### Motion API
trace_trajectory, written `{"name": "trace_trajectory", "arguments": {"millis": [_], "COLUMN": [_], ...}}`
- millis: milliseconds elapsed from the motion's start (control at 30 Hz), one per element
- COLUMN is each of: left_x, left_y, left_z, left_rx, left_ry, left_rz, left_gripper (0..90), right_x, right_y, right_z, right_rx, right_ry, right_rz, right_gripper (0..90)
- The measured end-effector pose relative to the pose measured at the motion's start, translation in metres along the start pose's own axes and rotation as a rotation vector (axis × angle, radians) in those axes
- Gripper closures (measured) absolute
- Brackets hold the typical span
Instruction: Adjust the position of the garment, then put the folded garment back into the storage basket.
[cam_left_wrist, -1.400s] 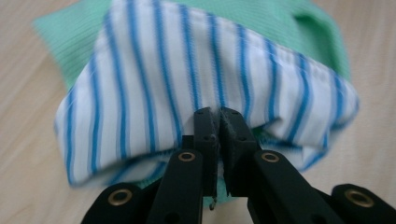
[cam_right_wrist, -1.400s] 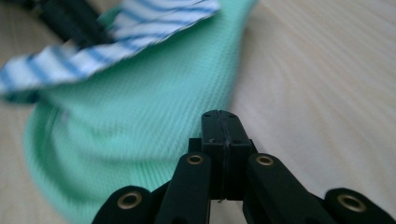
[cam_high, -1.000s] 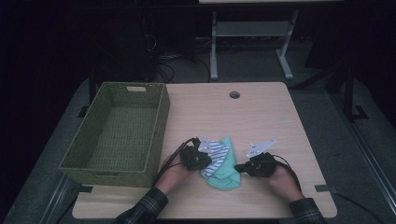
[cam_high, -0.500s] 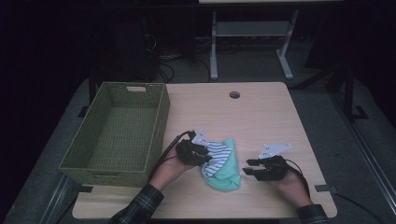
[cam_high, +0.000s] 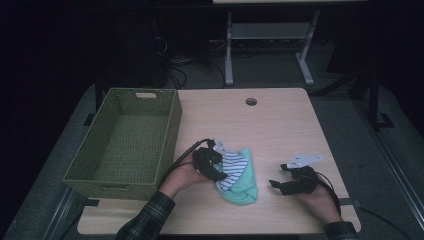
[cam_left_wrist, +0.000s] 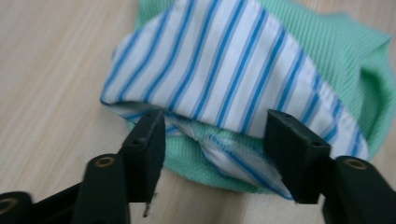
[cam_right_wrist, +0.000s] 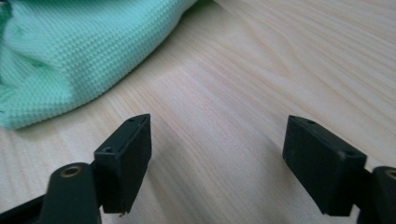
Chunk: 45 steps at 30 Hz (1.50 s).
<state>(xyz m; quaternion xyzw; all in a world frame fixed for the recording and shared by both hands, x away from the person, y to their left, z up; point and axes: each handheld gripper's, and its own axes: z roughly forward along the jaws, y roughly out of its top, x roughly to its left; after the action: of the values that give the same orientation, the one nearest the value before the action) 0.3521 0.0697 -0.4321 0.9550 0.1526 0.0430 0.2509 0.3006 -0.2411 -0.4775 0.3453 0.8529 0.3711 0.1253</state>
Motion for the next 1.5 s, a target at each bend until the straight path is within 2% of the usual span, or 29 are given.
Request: {"name": "trace_trajectory", "arguments": {"millis": [67, 267, 333, 433, 567, 600, 800, 967, 1200, 1367, 1500], "left_x": [-0.001, -0.003, -0.003, -0.003, -0.003, -0.003, -0.003, -0.007, -0.011, -0.011, -0.011], "left_y": [0.000, -0.002, -0.002, -0.003, -0.004, -0.005, -0.005, -0.004, -0.003, -0.002, -0.001], "left_z": [0.004, 0.013, 0.014, 0.015, 0.018, 0.018, 0.018, 0.016, 0.014, 0.013, 0.013], "left_rx": [0.008, 0.048, 0.054, 0.059, 0.058, 0.054, 0.051, 0.057, 0.062, 0.061, 0.071], "left_ry": [-0.003, -0.011, -0.014, -0.013, -0.017, -0.022, -0.024, -0.026, -0.036, -0.038, -0.034], "left_rz": [0.001, 0.021, 0.028, 0.030, 0.020, 0.007, 0.000, 0.002, 0.016, 0.005, -0.009], "left_gripper": [34.1, 26.8, 26.3, 26.1, 26.7, 27.0, 28.8, 36.2, 55.9, 68.3, 73.7], "right_x": [0.001, 0.000, 0.000, -0.001, -0.001, -0.002, -0.002, -0.002, -0.002, -0.002, -0.002], "right_y": [0.000, -0.001, -0.001, -0.002, -0.002, -0.002, -0.002, -0.002, -0.002, -0.002, -0.002], "right_z": [0.001, 0.002, 0.003, 0.003, 0.004, 0.004, 0.004, 0.005, 0.005, 0.005, 0.005], "right_rx": [0.005, -0.001, 0.001, -0.006, -0.011, -0.011, -0.012, -0.012, -0.011, -0.012, -0.012], "right_ry": [-0.018, -0.022, -0.020, -0.020, -0.020, -0.022, -0.026, -0.031, -0.033, -0.034, -0.035], "right_rz": [-0.003, -0.005, 0.015, 0.012, 0.009, 0.003, 0.015, 0.018, 0.022, 0.022, 0.023], "right_gripper": [21.4, 19.0, 17.8, 16.7, 15.7, 15.6, 15.3, 15.4, 15.4, 15.4, 15.3]}}
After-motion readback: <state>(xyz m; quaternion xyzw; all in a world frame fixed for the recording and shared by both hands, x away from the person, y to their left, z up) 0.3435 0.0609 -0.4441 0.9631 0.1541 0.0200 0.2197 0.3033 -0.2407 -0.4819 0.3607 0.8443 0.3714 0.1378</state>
